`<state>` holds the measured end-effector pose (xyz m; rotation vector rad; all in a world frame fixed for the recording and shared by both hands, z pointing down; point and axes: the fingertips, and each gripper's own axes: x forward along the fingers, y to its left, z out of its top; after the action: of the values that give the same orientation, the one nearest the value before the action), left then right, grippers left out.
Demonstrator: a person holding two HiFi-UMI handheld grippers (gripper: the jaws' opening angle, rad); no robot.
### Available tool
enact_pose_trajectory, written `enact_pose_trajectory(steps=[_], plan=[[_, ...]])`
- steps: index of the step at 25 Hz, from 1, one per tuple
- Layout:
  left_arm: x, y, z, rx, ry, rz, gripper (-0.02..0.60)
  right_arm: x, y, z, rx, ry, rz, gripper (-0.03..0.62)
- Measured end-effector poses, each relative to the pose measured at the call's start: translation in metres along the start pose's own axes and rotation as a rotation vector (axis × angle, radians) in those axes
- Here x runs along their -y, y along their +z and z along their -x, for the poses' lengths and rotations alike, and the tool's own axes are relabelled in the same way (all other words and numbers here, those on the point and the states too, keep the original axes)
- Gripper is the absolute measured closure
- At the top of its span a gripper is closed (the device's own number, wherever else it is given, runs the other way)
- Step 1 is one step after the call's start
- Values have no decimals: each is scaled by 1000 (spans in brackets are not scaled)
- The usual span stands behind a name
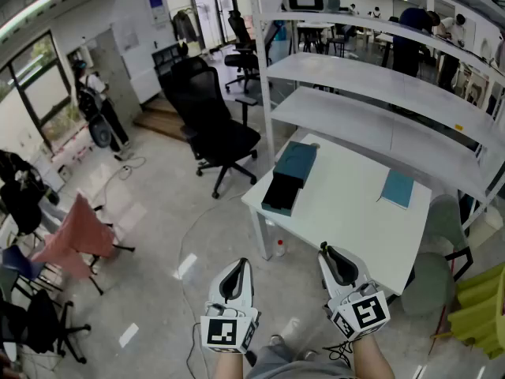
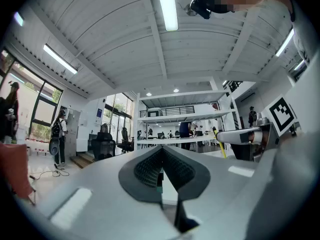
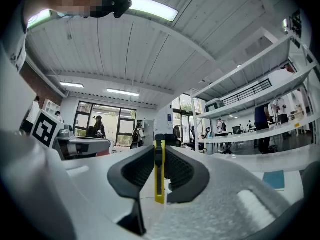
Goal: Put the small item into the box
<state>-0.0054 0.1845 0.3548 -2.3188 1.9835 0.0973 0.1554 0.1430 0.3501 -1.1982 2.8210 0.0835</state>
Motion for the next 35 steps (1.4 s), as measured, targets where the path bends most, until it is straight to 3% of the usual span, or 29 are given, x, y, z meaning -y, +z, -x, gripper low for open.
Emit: enact_pose_trajectory(steps=[20, 35], plan=[[-36, 0, -24, 9, -19, -9, 565, 0, -4, -38, 4, -40, -18, 525], [-74, -11, -48, 30, -79, -10, 565, -5, -12, -75, 15, -95, -26, 525]])
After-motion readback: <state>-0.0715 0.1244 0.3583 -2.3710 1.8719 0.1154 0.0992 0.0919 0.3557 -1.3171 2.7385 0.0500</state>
